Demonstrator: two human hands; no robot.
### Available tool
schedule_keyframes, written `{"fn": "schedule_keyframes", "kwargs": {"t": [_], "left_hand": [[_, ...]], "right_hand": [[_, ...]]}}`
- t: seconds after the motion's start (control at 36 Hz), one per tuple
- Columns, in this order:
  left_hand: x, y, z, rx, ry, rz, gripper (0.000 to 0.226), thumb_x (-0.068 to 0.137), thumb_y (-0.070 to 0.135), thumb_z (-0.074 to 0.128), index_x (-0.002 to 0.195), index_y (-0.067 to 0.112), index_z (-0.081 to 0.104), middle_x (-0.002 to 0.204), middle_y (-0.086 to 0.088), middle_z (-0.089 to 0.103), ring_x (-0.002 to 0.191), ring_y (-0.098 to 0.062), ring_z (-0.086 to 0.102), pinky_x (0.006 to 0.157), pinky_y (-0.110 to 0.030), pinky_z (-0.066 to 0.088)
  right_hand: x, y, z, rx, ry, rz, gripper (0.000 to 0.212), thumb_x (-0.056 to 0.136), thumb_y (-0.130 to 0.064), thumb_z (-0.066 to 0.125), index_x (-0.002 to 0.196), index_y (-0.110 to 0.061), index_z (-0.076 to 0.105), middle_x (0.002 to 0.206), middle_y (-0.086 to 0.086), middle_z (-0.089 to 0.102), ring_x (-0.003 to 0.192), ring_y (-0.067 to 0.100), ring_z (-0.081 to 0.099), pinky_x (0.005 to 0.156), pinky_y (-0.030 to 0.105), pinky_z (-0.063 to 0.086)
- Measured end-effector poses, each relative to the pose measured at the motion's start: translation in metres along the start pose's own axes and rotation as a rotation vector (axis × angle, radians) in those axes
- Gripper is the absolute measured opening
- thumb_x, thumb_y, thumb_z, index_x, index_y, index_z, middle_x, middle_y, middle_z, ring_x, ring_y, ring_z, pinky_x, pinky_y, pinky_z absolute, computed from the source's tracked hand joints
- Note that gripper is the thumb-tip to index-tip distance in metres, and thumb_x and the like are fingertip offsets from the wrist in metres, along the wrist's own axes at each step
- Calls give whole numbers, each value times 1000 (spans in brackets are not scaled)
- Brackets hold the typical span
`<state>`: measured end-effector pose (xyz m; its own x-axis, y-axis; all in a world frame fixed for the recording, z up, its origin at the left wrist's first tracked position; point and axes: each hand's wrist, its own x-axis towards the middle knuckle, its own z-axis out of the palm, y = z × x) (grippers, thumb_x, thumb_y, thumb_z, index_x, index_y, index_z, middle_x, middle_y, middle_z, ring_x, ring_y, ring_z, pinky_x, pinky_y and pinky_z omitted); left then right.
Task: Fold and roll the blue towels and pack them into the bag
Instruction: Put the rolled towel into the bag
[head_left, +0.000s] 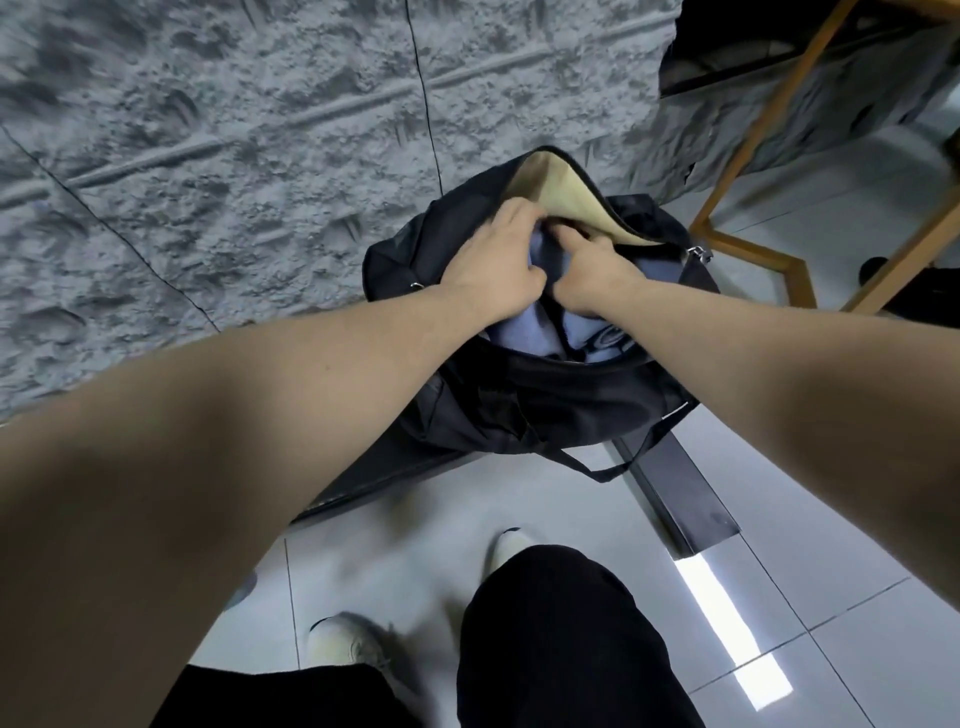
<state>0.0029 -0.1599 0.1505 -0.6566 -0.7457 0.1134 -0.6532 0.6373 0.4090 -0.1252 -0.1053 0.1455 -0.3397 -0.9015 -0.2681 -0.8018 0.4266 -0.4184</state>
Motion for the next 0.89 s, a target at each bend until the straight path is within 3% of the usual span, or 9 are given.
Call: {"fn": "schedule_keyframes", "kwargs": {"t": [0.08, 0.22, 0.33, 0.44, 0.53, 0.61, 0.69, 0.81, 0.89], "left_hand": [[-7, -3, 1, 52, -12, 11, 37, 87, 20, 54, 123, 17, 48, 125, -7, 47, 107, -30, 51, 86, -45, 44], [-9, -10, 1, 182, -110, 58, 31, 92, 20, 44, 109, 14, 69, 112, -10, 60, 101, -27, 57, 83, -42, 50], [-10, -19, 10, 265, -181, 111, 34, 96, 24, 40, 117, 13, 64, 120, -7, 55, 118, -26, 46, 101, -43, 41], [-12, -19, 11, 298, -187, 118, 35, 96, 26, 39, 117, 13, 64, 121, -5, 55, 118, -24, 47, 99, -45, 43], [-13, -15, 8, 353, -185, 138, 27, 95, 19, 38, 100, 8, 62, 112, -10, 59, 109, -27, 49, 97, -42, 41], [-13, -12, 7, 384, -206, 66, 34, 99, 17, 32, 105, 8, 64, 117, -7, 62, 113, -26, 47, 104, -34, 30], [-10, -11, 7, 430, -275, 51, 38, 102, 15, 26, 108, 8, 63, 119, -6, 59, 118, -26, 43, 107, -38, 25], [-4, 2, 6, 483, -284, -26, 35, 101, 15, 27, 112, 10, 60, 120, -6, 56, 112, -24, 39, 107, -38, 19], [3, 10, 3, 524, -319, -17, 22, 97, 15, 29, 102, 13, 50, 114, -6, 57, 97, -20, 36, 106, -38, 19]], "right_hand": [[0, -2, 11, -19, 0, 17, 72, 95, -27, 48, 154, -40, 8, 159, 14, 10, 133, 41, 39, 103, 46, 40], [2, -2, 16, 19, -9, -20, 72, 94, -43, 48, 154, -40, 9, 160, 13, 9, 136, 43, 35, 111, 45, 34], [0, 2, 12, -24, -2, -36, 75, 91, -32, 54, 153, -43, 13, 156, 12, 17, 130, 43, 39, 107, 43, 38], [-9, -1, 13, -132, 32, -1, 70, 93, -25, 51, 152, -43, 17, 153, 9, 19, 129, 40, 35, 104, 46, 37], [-13, -5, 20, -137, 30, -6, 67, 93, -23, 48, 151, -41, 19, 152, 10, 17, 129, 40, 33, 104, 46, 37], [-11, -2, 23, -27, -10, -33, 72, 92, -23, 48, 153, -43, 16, 156, 11, 12, 121, 43, 44, 98, 42, 41], [-7, 4, 23, 7, -11, -50, 75, 88, -24, 51, 152, -45, 17, 156, 12, 13, 110, 42, 52, 89, 39, 45], [-11, 6, 28, 0, 17, -48, 73, 89, -27, 50, 151, -46, 17, 153, 12, 16, 121, 42, 45, 99, 44, 43], [-13, 4, 28, -8, 14, -50, 70, 91, -34, 49, 151, -47, 15, 155, 10, 13, 127, 42, 40, 103, 45, 40]]}}
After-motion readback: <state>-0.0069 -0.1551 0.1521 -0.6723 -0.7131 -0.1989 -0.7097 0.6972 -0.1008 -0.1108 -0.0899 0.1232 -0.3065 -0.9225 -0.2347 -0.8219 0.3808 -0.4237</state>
